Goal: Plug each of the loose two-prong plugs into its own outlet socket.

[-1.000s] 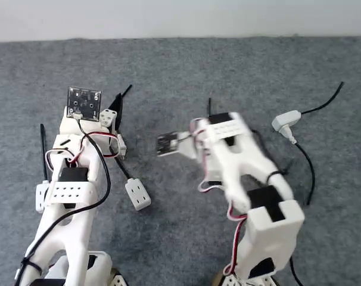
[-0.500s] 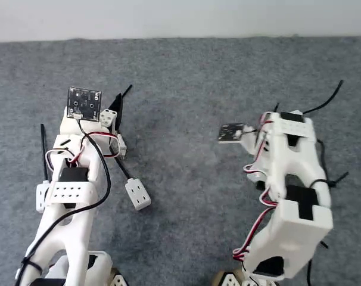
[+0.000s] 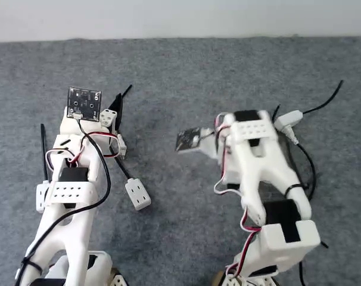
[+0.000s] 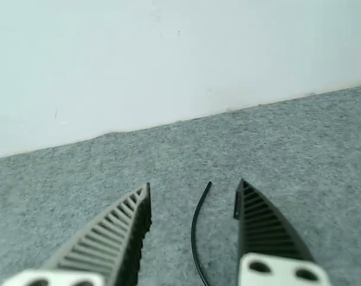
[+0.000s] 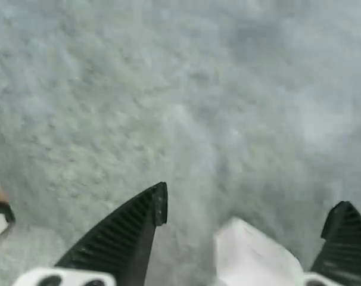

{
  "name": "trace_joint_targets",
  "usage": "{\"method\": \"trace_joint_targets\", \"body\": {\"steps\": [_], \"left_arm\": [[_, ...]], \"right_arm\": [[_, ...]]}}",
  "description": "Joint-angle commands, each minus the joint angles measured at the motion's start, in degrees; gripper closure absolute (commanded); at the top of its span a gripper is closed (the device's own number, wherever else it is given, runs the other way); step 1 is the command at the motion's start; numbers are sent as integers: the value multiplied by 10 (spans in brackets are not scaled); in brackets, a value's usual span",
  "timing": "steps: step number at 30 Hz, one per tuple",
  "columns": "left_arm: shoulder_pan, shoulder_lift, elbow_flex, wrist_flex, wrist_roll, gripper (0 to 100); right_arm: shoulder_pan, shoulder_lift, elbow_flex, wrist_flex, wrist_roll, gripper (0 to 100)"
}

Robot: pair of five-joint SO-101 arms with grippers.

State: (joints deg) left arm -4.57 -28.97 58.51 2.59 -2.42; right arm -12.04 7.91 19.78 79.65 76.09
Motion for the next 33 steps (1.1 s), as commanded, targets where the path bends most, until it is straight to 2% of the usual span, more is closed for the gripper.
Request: {"method": "trace_joint_targets", "body": {"steps": [1, 5, 12, 19, 24, 29, 33], "left_arm": [[1, -2, -9, -18, 5, 772], [1, -2, -9, -18, 5, 772], [1, -2, -7, -18, 5, 772], [2, -2, -7, -16, 5, 772], [10, -3, -7, -17, 4, 772], [9, -3, -7, -17, 4, 772], [6, -3, -7, -18, 4, 772]], "right_arm": [[-27, -22, 43, -65, -24, 601], [-24, -7, 73, -128, -23, 601], [44, 51, 23, -120, -18, 601], [258, 143, -121, -62, 73, 601], [383, 215, -270, 42, 136, 601], [411, 250, -345, 114, 151, 601], [378, 249, -346, 147, 149, 601]]}}
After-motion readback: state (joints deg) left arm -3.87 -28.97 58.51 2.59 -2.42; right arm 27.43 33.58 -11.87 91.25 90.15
